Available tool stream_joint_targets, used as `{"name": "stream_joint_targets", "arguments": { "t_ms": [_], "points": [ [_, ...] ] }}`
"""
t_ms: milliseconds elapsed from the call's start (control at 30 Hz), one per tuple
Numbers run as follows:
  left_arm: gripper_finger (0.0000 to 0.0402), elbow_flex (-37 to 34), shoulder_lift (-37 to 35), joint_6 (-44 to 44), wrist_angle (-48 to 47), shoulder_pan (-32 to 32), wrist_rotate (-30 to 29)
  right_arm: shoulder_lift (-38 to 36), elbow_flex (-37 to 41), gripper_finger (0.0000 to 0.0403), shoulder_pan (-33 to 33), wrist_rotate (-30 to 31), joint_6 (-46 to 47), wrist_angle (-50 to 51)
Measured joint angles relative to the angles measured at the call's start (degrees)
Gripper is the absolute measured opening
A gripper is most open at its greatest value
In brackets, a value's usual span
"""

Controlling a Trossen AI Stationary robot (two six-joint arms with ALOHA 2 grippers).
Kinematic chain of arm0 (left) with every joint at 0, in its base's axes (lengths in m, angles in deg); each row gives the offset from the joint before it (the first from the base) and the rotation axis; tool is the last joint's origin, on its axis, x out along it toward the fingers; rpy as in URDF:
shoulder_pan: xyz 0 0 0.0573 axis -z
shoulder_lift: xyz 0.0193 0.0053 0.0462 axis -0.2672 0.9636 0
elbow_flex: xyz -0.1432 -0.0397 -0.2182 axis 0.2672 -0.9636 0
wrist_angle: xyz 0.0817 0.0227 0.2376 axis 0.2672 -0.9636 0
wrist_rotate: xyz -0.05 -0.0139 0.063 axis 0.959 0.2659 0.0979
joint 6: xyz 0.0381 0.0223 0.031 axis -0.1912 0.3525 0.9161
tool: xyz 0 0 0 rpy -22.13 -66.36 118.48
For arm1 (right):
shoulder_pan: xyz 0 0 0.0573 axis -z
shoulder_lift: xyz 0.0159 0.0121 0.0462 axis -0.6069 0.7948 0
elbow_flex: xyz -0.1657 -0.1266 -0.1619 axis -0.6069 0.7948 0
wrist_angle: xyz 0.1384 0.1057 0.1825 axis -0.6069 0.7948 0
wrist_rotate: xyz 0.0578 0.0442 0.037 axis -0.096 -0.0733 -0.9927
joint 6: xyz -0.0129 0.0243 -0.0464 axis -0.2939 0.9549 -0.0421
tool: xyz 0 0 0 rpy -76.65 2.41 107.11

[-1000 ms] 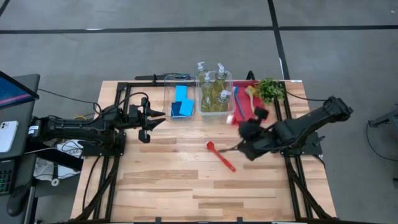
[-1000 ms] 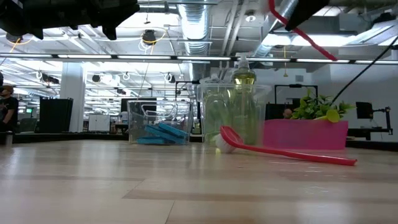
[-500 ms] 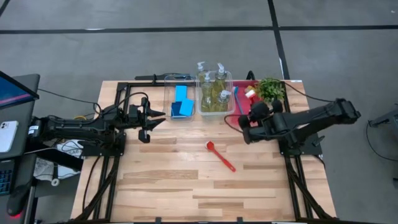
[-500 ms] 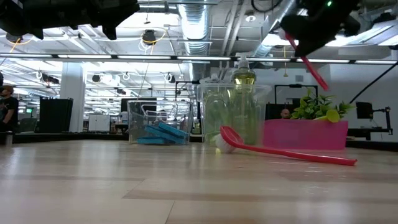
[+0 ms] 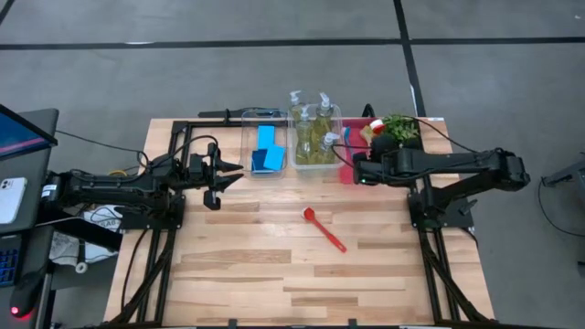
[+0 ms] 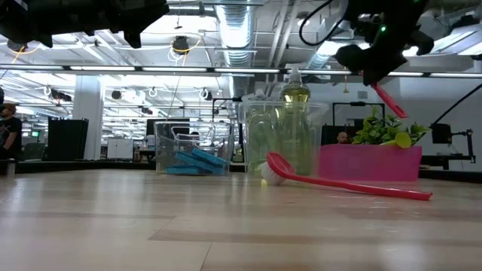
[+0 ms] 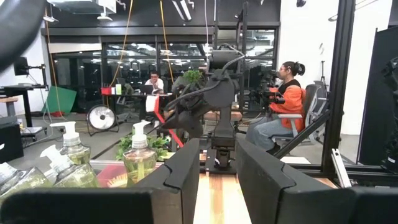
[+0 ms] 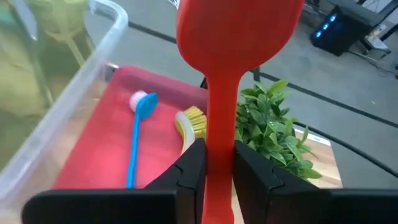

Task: Pick & Place Kitchen Sink Supplies
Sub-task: Put the red dish brush into the red bin

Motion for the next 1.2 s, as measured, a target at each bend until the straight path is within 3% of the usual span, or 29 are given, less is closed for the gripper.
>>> {"name": "stream_joint_targets", "arguments": {
  "t_ms": [267, 567, 967, 1200],
  "points": [
    [0.0104, 0.00, 0.00, 0.00, 0.02, -0.01, 0.00, 4.21, 0.00, 0.0060, 3.29, -0.86, -7.21, -3.74],
    [0.0104, 0.00, -0.01, 0.00, 0.04, 0.00, 0.00, 7.16, -0.02, 0.0065, 5.50, -0.62, -9.34, -3.84],
    [0.0104, 0.00, 0.00, 0.00, 0.07, 0.00, 0.00, 7.27, -0.02, 0.0125, 5.52, -0.62, -9.47, -3.62],
    [0.0104, 0.00, -0.01, 0.00, 0.07, 0.00, 0.00, 7.23, -0.02, 0.0141, 4.15, -0.47, -8.44, -3.67]
  ]
}}
